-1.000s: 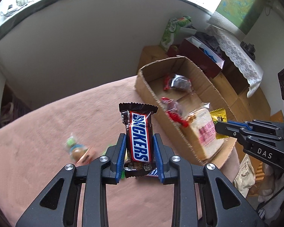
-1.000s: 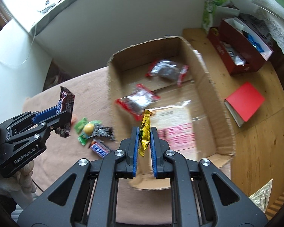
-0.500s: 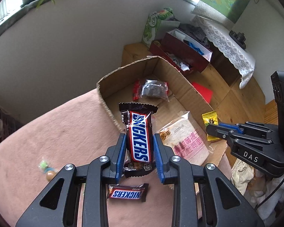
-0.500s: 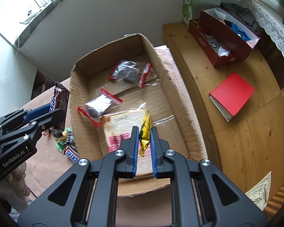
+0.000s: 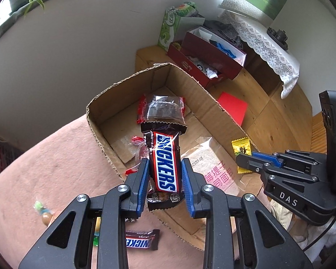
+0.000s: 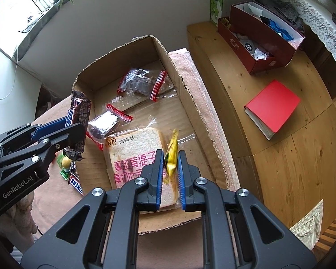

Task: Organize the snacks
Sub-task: 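Carry the Snickers bar and yellow candy into the box and release both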

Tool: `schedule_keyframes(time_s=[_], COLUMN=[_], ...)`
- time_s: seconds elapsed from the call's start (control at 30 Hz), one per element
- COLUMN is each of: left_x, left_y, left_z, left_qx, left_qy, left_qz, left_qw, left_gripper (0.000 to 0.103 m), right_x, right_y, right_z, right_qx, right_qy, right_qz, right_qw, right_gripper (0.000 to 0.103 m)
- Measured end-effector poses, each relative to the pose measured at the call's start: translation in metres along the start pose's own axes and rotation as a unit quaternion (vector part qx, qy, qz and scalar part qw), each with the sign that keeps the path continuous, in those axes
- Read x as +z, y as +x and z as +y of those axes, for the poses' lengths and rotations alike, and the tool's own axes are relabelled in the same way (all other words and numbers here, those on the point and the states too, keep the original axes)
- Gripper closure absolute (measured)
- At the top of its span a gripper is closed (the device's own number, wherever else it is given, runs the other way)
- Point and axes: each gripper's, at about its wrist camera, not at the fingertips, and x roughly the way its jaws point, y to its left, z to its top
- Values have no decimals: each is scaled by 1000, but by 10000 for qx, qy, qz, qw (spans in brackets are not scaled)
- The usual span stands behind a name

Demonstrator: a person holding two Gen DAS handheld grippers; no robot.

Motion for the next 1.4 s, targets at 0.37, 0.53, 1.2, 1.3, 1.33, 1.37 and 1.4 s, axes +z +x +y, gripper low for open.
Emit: schedule_keyframes(time_s=[0.37,0.53,1.2,1.3,1.33,1.37,1.4], left_x=[2,0,-43,-55,-59,-64,-68], left_y=[0,-4,-52,-59,-61,-63,-64], left_z=[-4,2,99,118,124,130,135], left_qx=[65,97,470,546,572,608,635], left_qy=[50,-5,-988,-1187,-1244,-1304,-1350], left_qz=[-11,-39,-313,-329,-330,-325,-318], left_qw=[10000,9999,9935,9909,9900,9891,9883], left_gripper=[59,59,59,59,59,59,59], right_x=[-1,-1,-18,-26,-30,-33,-36], right_y=[-5,-8,-16,-14,-13,-11,-10], right_z=[2,9,91,111,120,126,132], right_qx=[-54,-4,589,695,746,786,834], right_qy=[-23,-51,-855,-1188,-1355,-1447,-1559], right_qz=[-92,-113,-108,-52,-4,29,70], right_qw=[9999,9999,9945,9905,9880,9863,9842], right_gripper=[51,51,51,51,51,51,51])
